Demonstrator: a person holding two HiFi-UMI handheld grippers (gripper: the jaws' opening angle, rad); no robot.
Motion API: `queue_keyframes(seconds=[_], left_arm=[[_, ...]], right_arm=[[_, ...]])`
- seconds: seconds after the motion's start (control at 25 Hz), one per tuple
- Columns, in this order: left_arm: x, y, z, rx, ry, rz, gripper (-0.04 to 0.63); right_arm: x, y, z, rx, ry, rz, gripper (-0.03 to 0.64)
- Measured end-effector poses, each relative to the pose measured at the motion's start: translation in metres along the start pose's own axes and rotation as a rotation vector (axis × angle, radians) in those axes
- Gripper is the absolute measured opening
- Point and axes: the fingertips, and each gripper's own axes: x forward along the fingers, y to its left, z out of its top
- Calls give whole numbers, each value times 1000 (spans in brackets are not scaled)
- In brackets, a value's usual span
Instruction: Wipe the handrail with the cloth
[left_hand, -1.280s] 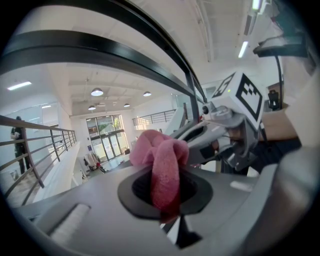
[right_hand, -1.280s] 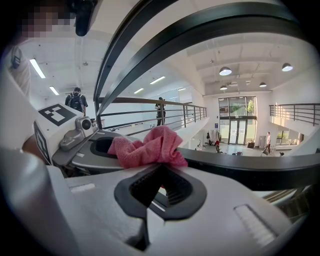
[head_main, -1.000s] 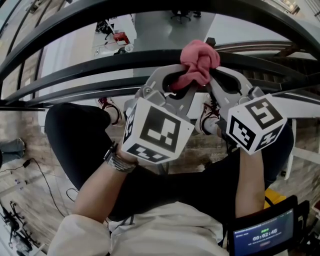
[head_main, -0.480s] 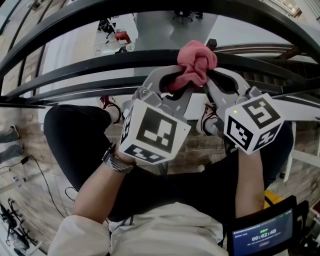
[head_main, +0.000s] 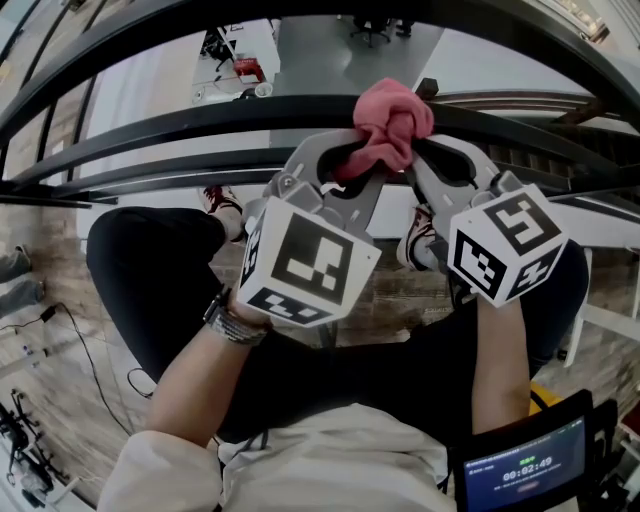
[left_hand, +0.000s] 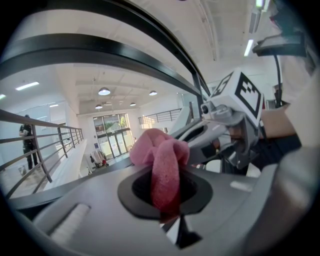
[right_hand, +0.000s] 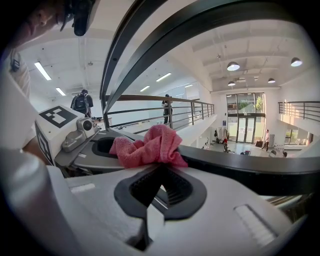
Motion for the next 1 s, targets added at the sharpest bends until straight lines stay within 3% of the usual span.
queue_keyframes(seconds=[1.0], left_arm=[[-38, 37, -25, -49, 20, 92, 32]], right_arm=[[40, 43, 12, -44, 29, 70, 2]])
